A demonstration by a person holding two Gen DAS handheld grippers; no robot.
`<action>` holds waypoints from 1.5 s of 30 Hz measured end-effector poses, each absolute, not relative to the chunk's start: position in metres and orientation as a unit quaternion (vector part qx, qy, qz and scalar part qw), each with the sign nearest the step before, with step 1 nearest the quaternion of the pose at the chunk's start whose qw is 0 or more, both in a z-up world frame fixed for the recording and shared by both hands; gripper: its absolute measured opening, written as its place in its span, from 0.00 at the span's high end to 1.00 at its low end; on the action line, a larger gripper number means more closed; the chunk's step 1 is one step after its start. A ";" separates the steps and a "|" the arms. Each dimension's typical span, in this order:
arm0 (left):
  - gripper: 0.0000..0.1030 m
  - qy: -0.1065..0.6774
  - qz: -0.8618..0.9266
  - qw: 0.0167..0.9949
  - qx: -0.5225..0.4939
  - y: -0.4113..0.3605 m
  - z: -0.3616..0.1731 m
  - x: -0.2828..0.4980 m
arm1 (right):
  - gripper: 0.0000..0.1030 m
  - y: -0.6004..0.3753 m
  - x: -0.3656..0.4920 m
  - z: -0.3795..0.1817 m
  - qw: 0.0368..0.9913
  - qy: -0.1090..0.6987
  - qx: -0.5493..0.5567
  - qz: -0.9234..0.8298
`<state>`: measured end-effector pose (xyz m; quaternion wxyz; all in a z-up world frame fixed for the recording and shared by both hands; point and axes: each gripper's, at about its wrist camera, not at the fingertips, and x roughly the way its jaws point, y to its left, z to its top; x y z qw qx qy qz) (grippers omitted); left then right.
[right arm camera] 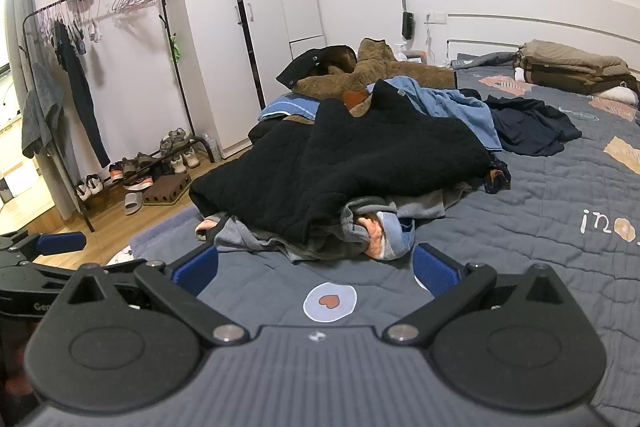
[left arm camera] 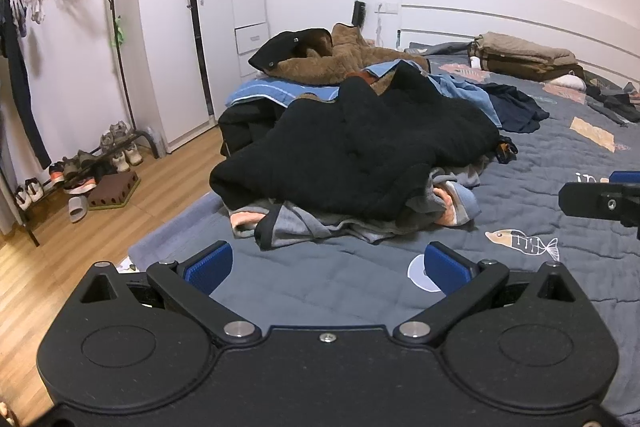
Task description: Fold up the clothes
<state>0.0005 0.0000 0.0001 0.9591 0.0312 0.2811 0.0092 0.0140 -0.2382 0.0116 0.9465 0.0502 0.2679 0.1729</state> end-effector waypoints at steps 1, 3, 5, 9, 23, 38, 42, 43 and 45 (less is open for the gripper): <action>0.00 0.282 0.010 0.959 0.033 0.000 0.000 0.001 | 0.00 -0.238 0.014 0.012 0.947 0.268 0.049 0.173; 0.00 0.284 0.011 0.958 0.035 0.000 0.000 0.002 | 0.00 -0.237 0.014 0.012 0.947 0.268 0.047 0.173; 0.00 0.286 0.012 0.957 0.038 0.000 0.001 0.003 | 0.00 -0.237 0.014 0.011 0.947 0.268 0.046 0.172; 0.00 0.284 0.012 0.958 0.041 -0.002 0.002 0.001 | 0.00 -0.239 0.015 0.011 0.947 0.267 0.045 0.172; 0.00 0.282 0.014 0.958 0.042 -0.002 0.003 -0.001 | 0.00 -0.234 0.014 0.010 0.946 0.271 0.038 0.173; 0.00 0.284 0.013 0.958 0.043 -0.002 0.001 0.000 | 0.00 -0.233 0.013 0.008 0.946 0.272 0.036 0.174; 0.00 0.286 0.014 0.957 0.048 -0.002 0.000 0.001 | 0.00 -0.232 0.013 0.009 0.946 0.272 0.033 0.174; 0.00 0.286 0.014 0.957 0.047 -0.001 0.000 0.001 | 0.00 -0.232 0.013 0.008 0.946 0.272 0.033 0.174; 0.00 0.286 0.014 0.957 0.045 -0.001 -0.001 0.001 | 0.00 -0.232 0.013 0.008 0.946 0.273 0.033 0.173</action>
